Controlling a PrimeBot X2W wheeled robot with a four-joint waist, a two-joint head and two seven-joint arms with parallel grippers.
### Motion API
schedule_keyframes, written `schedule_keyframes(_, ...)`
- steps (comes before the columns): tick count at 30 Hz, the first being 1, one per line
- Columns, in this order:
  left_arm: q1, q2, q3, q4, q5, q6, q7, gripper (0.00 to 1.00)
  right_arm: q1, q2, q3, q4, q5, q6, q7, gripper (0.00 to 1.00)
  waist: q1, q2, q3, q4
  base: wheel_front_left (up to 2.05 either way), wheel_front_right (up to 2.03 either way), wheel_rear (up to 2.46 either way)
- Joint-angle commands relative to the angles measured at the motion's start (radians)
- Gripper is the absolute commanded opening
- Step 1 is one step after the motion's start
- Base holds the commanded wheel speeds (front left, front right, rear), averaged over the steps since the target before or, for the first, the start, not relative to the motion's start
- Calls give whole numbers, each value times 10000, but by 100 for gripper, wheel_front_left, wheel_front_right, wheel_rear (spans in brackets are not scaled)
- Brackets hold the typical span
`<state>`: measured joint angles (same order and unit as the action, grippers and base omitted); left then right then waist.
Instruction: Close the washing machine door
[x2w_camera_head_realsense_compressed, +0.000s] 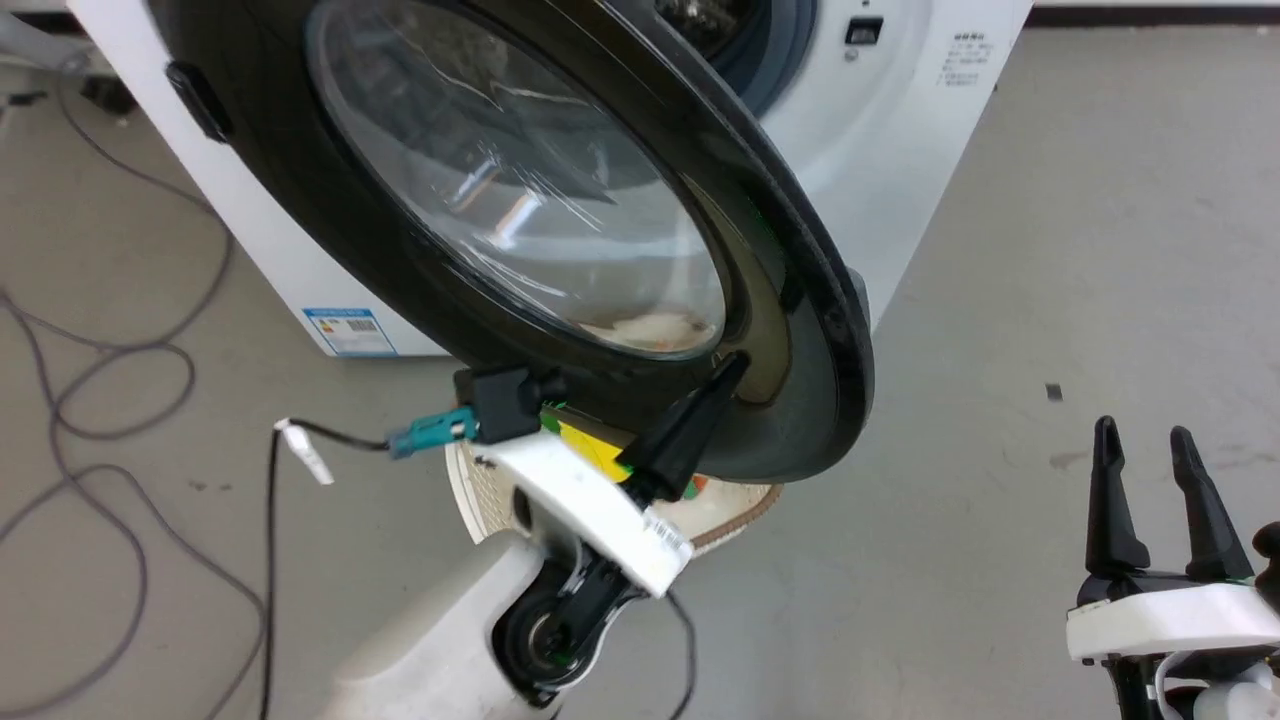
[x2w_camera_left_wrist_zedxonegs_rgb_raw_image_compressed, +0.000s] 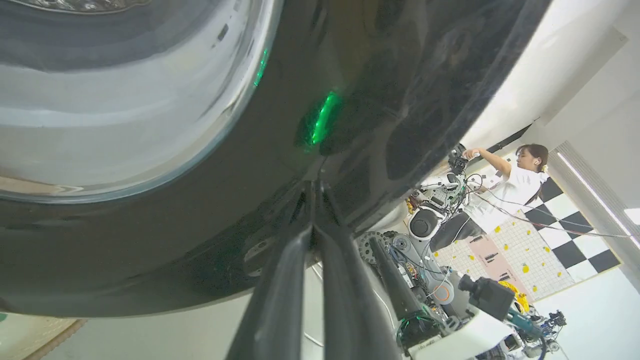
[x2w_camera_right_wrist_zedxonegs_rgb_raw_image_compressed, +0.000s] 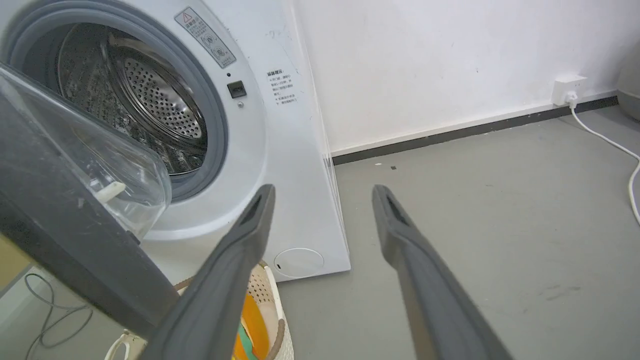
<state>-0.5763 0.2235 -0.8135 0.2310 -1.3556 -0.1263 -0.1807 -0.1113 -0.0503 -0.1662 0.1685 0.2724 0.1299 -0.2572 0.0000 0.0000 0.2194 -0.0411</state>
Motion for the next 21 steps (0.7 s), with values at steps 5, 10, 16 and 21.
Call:
schedule_keyframes(5, -104, 878, -214, 623, 2172, 12, -749, 0, 275, 1, -35, -465, -257, 8, -46, 100, 0, 0, -505, 269, 0, 0, 0)
schedule_keyframes(10, 132, 851, 1600, 365, 4586, 1088, -803, 0, 303, 1, -231, -787, -468, 8, -46, 100, 0, 0, -675, 461, 0, 0, 0)
schedule_keyframes(16, 1199, 807, 3673, -762, 7757, 2438, -808, 0, 184, 1, -489, -1208, -794, 8, -46, 100, 0, 0, -888, 708, 0, 0, 0)
schedule_keyframes(21, 2187, 984, 5135, -1406, 9487, 3403, -809, 100, -128, 1, -684, -1524, -891, 8, -46, 100, 0, 0, -1068, 873, 0, 0, 0)
